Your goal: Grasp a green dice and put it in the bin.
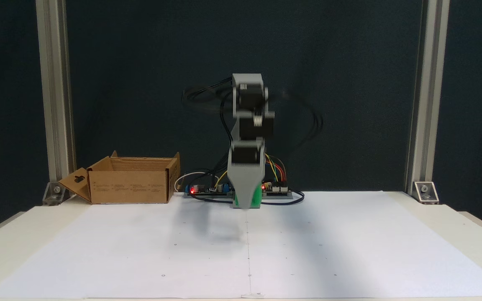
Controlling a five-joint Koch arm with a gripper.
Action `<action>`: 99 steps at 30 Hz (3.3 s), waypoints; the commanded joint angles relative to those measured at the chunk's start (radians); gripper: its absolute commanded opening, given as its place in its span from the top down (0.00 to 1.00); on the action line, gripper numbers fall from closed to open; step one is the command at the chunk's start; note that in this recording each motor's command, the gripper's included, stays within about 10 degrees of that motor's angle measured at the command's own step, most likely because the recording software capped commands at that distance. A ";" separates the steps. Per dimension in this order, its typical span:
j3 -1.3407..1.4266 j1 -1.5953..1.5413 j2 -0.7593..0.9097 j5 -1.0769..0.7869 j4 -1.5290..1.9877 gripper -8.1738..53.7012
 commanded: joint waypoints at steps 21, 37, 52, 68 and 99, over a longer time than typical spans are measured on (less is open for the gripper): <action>-0.488 0.196 0.048 -0.032 0.353 0.68; -0.494 1.167 0.041 -0.318 0.327 0.68; -0.497 1.707 -0.104 -0.525 0.103 0.68; -0.472 1.793 -0.153 -0.453 0.041 0.15; -0.371 -0.020 0.193 -0.092 -0.258 0.16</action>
